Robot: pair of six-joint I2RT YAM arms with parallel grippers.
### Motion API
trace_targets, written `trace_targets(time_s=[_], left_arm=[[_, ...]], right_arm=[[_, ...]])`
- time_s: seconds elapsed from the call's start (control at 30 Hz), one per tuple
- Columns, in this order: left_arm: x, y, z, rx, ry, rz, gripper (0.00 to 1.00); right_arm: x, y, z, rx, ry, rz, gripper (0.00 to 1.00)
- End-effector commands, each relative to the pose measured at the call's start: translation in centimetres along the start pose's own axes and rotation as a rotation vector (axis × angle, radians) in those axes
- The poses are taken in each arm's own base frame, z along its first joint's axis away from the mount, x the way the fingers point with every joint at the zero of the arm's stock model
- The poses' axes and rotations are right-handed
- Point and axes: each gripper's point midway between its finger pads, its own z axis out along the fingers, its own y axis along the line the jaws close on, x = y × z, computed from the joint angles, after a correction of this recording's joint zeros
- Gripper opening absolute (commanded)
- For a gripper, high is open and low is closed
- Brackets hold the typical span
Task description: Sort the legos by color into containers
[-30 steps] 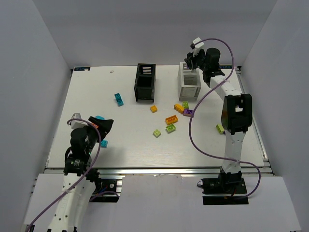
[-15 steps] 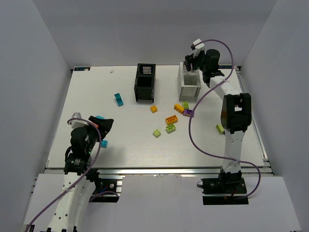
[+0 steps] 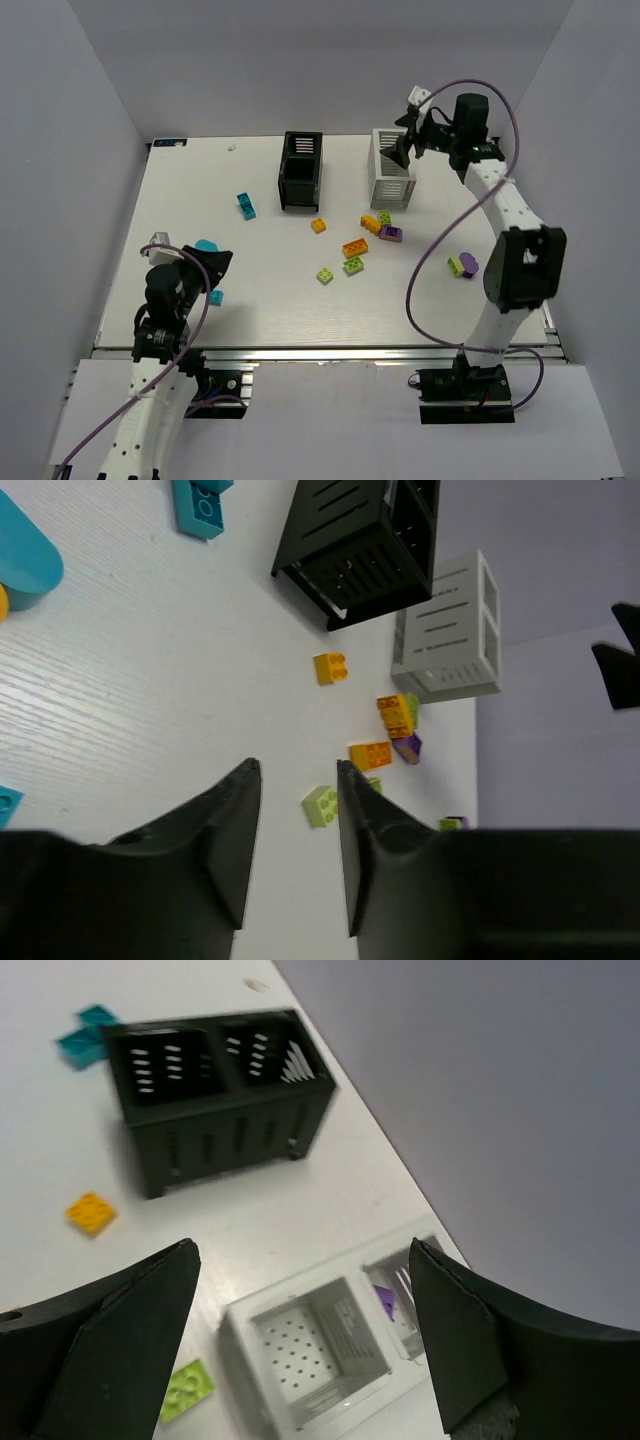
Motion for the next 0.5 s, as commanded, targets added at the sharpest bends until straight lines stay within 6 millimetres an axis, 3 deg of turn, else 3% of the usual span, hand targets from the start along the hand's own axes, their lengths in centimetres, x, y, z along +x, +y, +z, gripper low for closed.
trace_targets(time_s=[0.0, 0.07, 0.17, 0.2, 0.23, 0.27, 0.37, 0.4, 0.47], left_arm=[[-0.5, -1.8, -0.4, 0.071, -0.003, 0.024, 0.40], [-0.4, -1.9, -0.4, 0.077, 0.007, 0.030, 0.33], [-0.1, -2.3, -0.3, 0.090, 0.037, 0.049, 0.34], [0.1, -2.4, -0.1, 0.091, 0.059, 0.059, 0.43], [0.2, -2.4, 0.0, 0.087, 0.070, 0.067, 0.44], [0.2, -2.5, 0.1, 0.081, 0.079, 0.072, 0.58], [0.4, -1.7, 0.7, 0.012, 0.129, 0.096, 0.73], [1.0, -0.6, 1.1, -0.044, 0.172, 0.112, 0.74], [0.5, -0.7, 1.3, -0.072, 0.186, 0.137, 0.78]], right_arm=[[-2.9, 6.9, -3.2, -0.222, -0.062, -0.067, 0.89], [-0.8, 10.3, -4.7, -0.314, -0.017, -0.058, 0.89], [0.1, 13.4, -6.6, -0.385, 0.008, -0.112, 0.89], [0.8, 15.1, -7.7, -0.419, 0.037, -0.089, 0.86], [0.8, 15.7, -8.3, -0.428, 0.052, -0.063, 0.83], [1.4, 16.7, -8.7, -0.448, 0.067, -0.061, 0.81], [2.6, 18.8, -10.4, -0.470, 0.126, -0.012, 0.70], [2.5, 19.2, -10.9, -0.463, 0.134, -0.018, 0.69], [3.4, 19.6, -11.4, -0.451, 0.174, -0.020, 0.68]])
